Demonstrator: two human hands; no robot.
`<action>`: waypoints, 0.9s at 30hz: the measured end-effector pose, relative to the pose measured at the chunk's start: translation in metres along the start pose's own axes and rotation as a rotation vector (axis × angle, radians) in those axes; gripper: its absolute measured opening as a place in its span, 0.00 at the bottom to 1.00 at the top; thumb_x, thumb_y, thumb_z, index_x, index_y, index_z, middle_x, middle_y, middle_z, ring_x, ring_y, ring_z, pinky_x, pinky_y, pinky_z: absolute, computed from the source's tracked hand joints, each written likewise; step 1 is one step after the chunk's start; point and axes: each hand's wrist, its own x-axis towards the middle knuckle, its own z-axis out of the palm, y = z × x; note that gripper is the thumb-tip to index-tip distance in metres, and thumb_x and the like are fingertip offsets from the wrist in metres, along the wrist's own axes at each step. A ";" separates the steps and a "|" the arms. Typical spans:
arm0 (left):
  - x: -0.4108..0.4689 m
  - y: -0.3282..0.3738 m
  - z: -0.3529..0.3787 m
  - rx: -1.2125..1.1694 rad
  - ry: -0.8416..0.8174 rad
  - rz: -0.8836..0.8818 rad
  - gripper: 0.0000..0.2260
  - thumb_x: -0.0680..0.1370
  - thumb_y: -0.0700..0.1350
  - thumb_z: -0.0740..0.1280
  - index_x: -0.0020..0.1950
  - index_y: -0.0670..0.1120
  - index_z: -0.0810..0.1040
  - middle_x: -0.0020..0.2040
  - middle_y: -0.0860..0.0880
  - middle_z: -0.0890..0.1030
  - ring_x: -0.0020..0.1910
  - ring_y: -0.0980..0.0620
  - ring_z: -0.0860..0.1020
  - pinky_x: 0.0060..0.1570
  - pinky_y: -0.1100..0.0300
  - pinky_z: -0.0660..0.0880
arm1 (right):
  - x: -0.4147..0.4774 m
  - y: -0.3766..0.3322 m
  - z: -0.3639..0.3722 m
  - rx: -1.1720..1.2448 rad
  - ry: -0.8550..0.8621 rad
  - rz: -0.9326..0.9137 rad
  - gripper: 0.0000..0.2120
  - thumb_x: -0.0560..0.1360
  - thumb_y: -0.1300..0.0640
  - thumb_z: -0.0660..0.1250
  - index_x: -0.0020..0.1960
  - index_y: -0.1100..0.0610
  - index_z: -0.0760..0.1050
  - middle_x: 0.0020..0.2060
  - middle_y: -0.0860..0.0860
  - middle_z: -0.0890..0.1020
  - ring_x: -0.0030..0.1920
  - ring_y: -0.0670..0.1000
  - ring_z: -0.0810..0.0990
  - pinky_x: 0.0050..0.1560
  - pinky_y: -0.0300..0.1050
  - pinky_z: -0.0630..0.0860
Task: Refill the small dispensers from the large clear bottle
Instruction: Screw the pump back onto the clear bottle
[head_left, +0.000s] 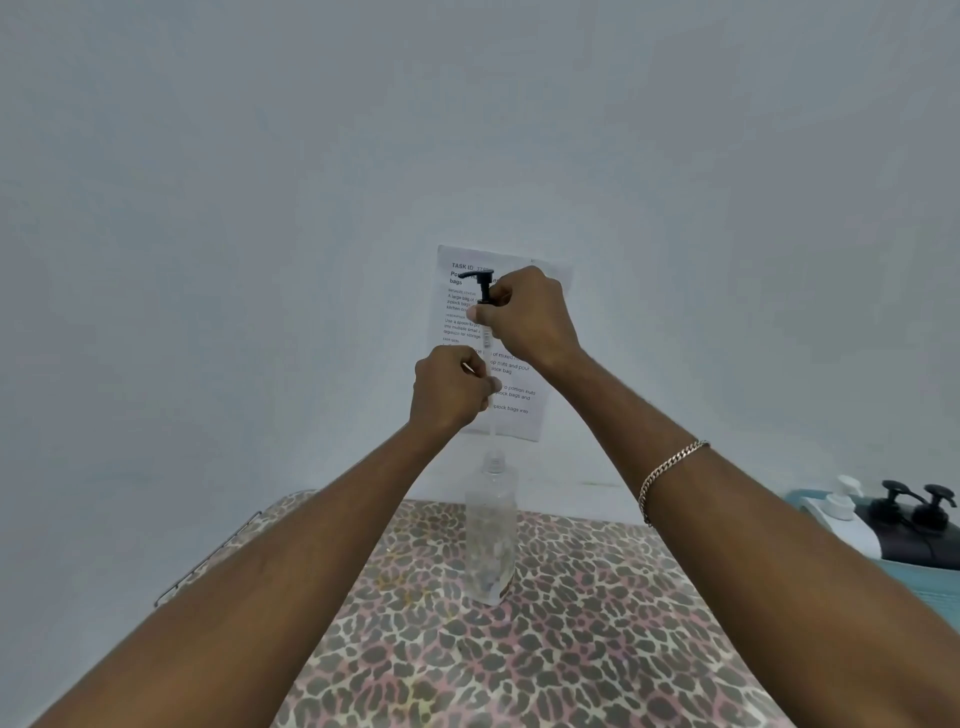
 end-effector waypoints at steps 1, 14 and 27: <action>-0.002 -0.002 0.001 0.001 -0.006 -0.005 0.08 0.74 0.37 0.80 0.42 0.38 0.81 0.36 0.42 0.85 0.35 0.44 0.87 0.45 0.44 0.86 | -0.001 0.003 0.002 0.000 -0.001 0.007 0.17 0.75 0.58 0.78 0.51 0.73 0.80 0.44 0.67 0.85 0.36 0.55 0.76 0.47 0.60 0.82; -0.054 -0.075 0.020 0.122 -0.160 -0.064 0.42 0.67 0.66 0.81 0.74 0.47 0.74 0.65 0.48 0.80 0.59 0.52 0.78 0.53 0.60 0.72 | -0.030 0.055 0.029 -0.003 -0.064 0.099 0.16 0.75 0.55 0.79 0.44 0.69 0.81 0.36 0.60 0.84 0.32 0.52 0.76 0.35 0.45 0.73; -0.107 -0.119 0.051 0.118 -0.151 -0.156 0.45 0.65 0.67 0.81 0.75 0.49 0.70 0.66 0.49 0.81 0.58 0.52 0.79 0.46 0.63 0.74 | -0.061 0.092 0.037 0.048 -0.119 0.151 0.18 0.74 0.54 0.79 0.51 0.70 0.82 0.48 0.65 0.85 0.49 0.66 0.83 0.47 0.57 0.82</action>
